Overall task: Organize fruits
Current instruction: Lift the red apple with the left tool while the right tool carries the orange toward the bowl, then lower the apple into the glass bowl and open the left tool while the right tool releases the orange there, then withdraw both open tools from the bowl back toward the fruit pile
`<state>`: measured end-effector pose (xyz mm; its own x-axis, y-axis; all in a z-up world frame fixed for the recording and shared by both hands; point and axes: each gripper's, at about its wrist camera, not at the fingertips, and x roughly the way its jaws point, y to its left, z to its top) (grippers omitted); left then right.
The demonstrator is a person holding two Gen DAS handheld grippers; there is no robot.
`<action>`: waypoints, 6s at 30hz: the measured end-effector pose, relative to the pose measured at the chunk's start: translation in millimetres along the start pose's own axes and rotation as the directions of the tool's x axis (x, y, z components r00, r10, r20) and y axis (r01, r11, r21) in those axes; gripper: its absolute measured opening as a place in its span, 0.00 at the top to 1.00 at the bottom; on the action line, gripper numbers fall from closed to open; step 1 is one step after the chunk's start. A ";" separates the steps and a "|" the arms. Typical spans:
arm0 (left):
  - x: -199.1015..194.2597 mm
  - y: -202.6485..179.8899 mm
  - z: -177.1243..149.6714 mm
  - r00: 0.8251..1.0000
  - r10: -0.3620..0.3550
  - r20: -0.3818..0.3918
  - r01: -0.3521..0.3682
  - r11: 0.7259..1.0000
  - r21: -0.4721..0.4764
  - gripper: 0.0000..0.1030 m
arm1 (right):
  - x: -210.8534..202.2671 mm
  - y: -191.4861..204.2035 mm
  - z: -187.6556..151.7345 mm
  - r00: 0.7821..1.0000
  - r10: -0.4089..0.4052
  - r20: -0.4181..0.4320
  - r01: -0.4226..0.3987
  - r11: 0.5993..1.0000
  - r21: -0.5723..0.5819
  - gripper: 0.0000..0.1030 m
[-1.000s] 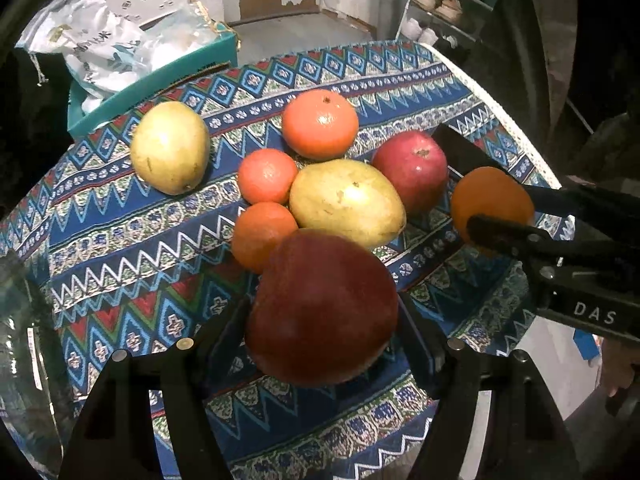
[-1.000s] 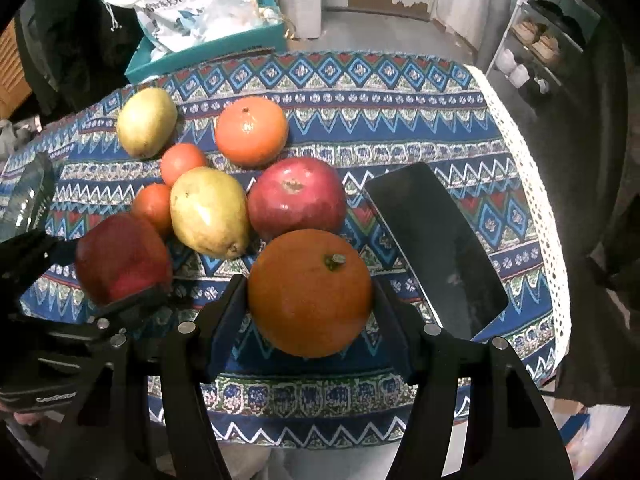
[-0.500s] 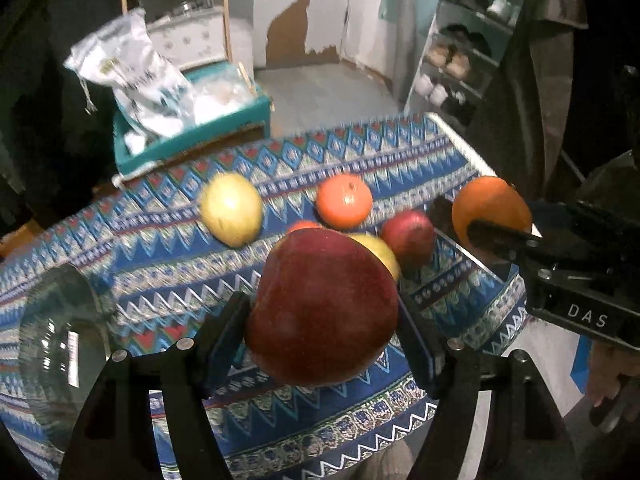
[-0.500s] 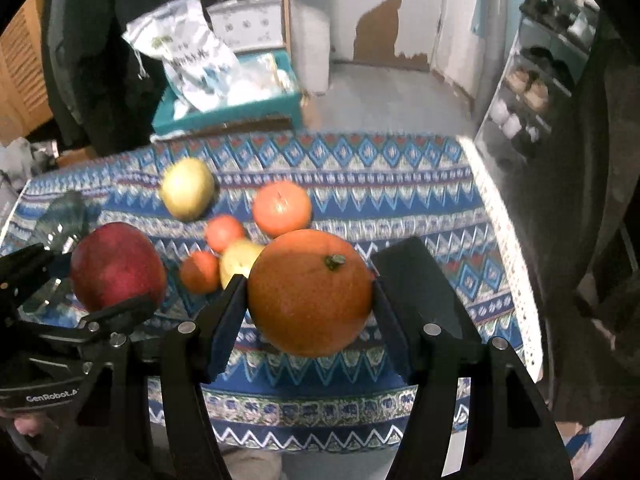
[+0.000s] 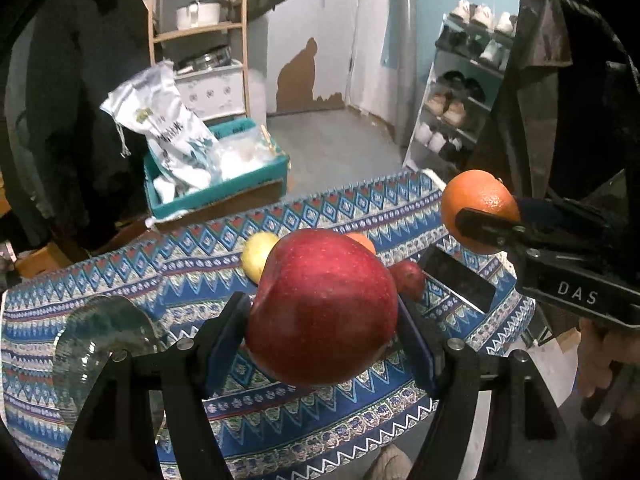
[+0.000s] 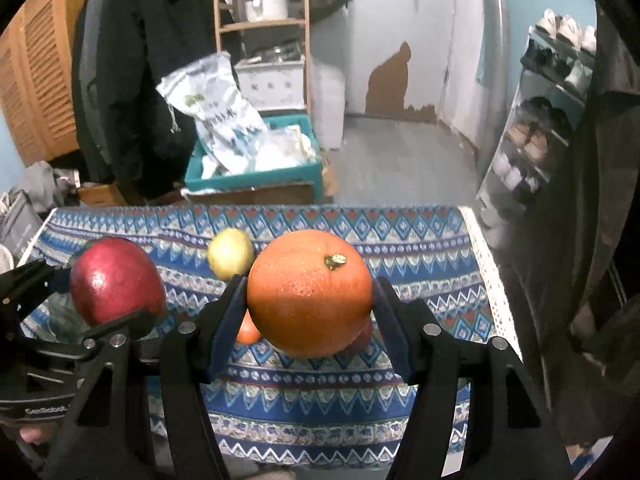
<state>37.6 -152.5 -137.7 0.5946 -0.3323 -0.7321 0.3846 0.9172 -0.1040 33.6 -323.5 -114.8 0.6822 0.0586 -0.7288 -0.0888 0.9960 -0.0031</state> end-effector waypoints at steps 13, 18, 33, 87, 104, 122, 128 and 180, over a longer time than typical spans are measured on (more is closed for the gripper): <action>-49.6 30.0 11.2 0.994 0.036 0.107 -0.034 0.999 -0.022 0.28 | -32.7 34.6 29.5 0.993 0.056 0.100 -0.053 0.998 -0.037 0.39; -55.8 45.5 10.0 0.994 0.037 0.105 -0.031 0.998 -0.060 0.28 | -33.4 50.3 37.2 0.991 0.080 0.111 -0.074 0.996 -0.053 0.39; -66.1 108.1 -4.6 0.987 0.133 0.094 -0.115 0.979 -0.170 0.28 | -12.2 111.8 56.3 0.981 0.173 0.091 -0.165 0.982 -0.096 0.39; 26.7 271.8 -133.6 0.914 0.224 -0.338 -0.354 0.846 -0.398 0.28 | 140.1 289.9 12.1 0.902 0.324 -0.285 -0.383 0.906 -0.181 0.39; 59.5 281.0 -160.6 0.880 0.155 -0.449 -0.365 0.826 -0.430 0.28 | 161.0 295.1 -7.2 0.875 0.331 -0.353 -0.405 0.900 -0.160 0.39; 17.5 287.0 -141.8 0.901 0.226 -0.370 -0.382 0.817 -0.432 0.25 | 189.8 297.2 -26.4 0.840 0.303 -0.450 -0.397 0.908 -0.129 0.38; 11.3 287.5 -138.5 0.902 0.244 -0.356 -0.390 0.814 -0.430 0.25 | 194.7 298.4 -32.6 0.842 0.272 -0.465 -0.380 0.912 -0.155 0.38; -48.8 165.8 -18.3 0.989 0.150 -0.003 -0.142 0.929 -0.341 0.22 | 26.4 133.5 47.6 0.994 0.107 -0.006 -0.107 0.991 -0.076 0.30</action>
<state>59.4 19.8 -131.5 0.6436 -0.1899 -0.7415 0.0317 0.9745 -0.2221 74.3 -185.8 -101.9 0.6642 0.1644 -0.7292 -0.2162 0.9761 0.0231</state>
